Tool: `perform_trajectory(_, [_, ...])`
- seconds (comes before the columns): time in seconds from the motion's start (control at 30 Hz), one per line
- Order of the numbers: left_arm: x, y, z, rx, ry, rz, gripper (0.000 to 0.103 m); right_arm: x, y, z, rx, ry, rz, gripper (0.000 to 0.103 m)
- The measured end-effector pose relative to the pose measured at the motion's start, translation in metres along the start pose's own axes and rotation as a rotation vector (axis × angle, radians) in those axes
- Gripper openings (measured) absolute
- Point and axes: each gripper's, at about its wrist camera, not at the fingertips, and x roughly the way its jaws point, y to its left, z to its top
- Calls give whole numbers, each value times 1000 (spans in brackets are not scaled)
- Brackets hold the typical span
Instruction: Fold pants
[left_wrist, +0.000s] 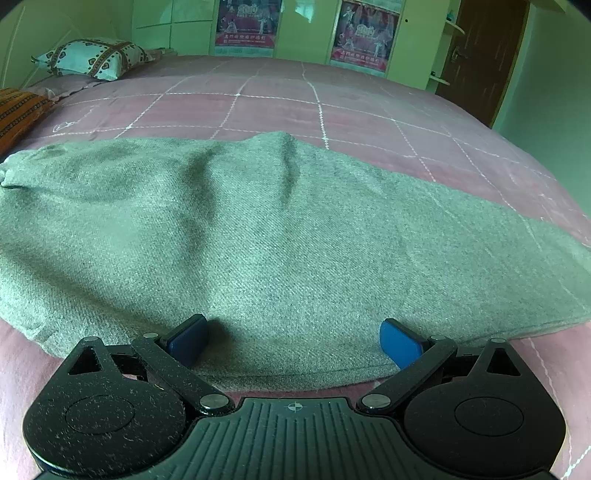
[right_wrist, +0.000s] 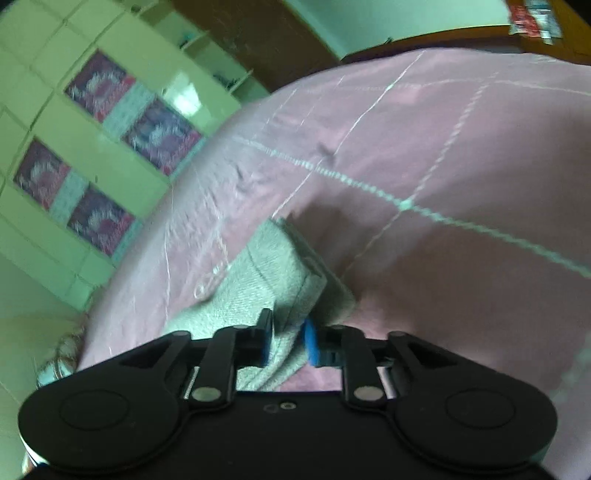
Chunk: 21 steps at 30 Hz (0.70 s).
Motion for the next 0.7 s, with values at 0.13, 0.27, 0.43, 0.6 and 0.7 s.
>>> perform_trajectory(0.13, [0,-1,0,4,-1,3,99,-7,-3,-2,32,-40,23,16])
perform_trajectory(0.27, [0,-1,0,1,-1,-1,99,6,-5,4,45,6,-69,17])
perform_trajectory(0.43, [0,0,-2,3,-6,-2,100,9,0,8,4,-27,-57,8])
perform_trajectory(0.6, [0,-2,-2,5,-10,-2,101,2,49,27,-136,-71,4,0])
perform_trajectory(0.7, [0,-1,-2,3,-12,-6,101,-13,100,46,-262,-126,88,0])
